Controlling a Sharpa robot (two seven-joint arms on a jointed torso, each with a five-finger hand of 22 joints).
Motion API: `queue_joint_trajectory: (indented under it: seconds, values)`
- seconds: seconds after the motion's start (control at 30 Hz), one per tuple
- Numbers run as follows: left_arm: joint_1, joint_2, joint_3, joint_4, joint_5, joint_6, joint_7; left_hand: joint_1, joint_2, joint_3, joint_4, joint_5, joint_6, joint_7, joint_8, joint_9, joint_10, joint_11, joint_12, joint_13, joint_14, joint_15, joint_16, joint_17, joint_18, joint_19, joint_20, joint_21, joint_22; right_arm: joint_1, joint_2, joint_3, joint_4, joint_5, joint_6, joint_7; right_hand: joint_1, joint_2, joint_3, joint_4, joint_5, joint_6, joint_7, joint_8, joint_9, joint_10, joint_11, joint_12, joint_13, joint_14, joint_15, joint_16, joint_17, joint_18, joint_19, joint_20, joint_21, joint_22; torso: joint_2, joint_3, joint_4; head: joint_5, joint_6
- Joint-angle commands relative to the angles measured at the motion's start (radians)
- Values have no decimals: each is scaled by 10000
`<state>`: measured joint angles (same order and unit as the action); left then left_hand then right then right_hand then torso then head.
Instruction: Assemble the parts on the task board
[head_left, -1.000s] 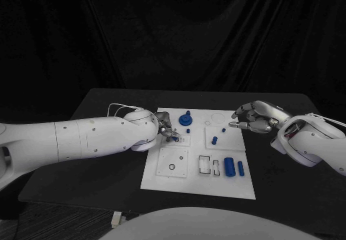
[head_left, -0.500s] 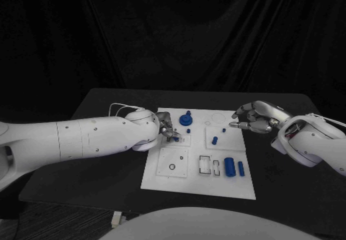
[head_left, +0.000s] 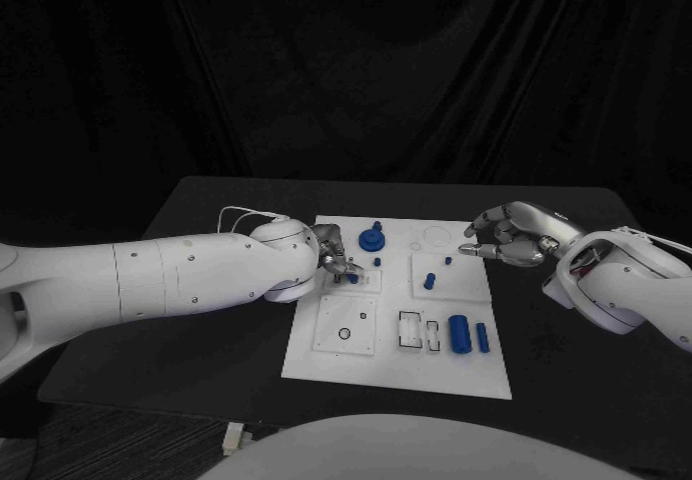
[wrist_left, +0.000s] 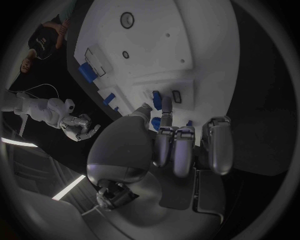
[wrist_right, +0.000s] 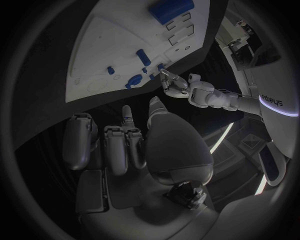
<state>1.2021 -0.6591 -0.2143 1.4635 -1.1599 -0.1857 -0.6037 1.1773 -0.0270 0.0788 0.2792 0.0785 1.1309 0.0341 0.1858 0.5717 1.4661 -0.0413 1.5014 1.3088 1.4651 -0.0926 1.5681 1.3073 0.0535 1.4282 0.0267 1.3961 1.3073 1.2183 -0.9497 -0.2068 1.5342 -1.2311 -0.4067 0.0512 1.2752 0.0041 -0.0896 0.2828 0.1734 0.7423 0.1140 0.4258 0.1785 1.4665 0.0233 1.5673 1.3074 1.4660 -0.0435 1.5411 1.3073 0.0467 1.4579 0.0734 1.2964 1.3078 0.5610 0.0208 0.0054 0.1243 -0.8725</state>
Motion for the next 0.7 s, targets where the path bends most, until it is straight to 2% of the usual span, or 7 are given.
queue_joint_trajectory:
  seconds: [0.03, 0.5, 0.7]
  values:
    - [-17, 15, 8, 6, -10, 94, 82, -122, 18, -71, 63, 19, -1, 58, -60, 13, 636, 73, -69, 1843, 1027, 90, -33, 2565, 32, -12, 30, -60, 930, -22, -10, 7, 15, -12, -65, -69, 61, 17, -67, -16, 66, 73, 30, 34, -9, 1043, 93, 35, 2634, 927, 84, -35, 2258, 183, -81, -6, -34, 1761, 3, 0, 1, 3, -1]
    - [-20, 53, 8, -27, 39, 68, 225, -426, 134, -423, 95, -187, 153, 7, 56, 121, 632, 44, -84, 1840, 1022, 78, -43, 2555, 37, -16, 31, -92, 948, -23, -17, 7, 19, -12, -84, -80, 84, 18, -72, -21, 77, 80, 31, 33, -13, 1043, 97, 35, 2634, 926, 87, -36, 2257, 186, -89, -3, -51, 1756, 9, -2, -2, 0, -1]
    - [-21, 79, 8, -61, 55, 56, 276, -494, 230, -641, 89, -192, 308, -87, 375, 405, 629, -31, -94, 1838, 1024, 23, -40, 2559, 38, -9, -13, -106, 974, -24, -23, 7, 13, -12, -97, -84, 84, 18, -72, -21, 77, 80, 31, 33, -13, 1043, 97, 35, 2634, 926, 87, -36, 2257, 186, -89, -3, -51, 1756, 6, 1, -1, 1, -1]
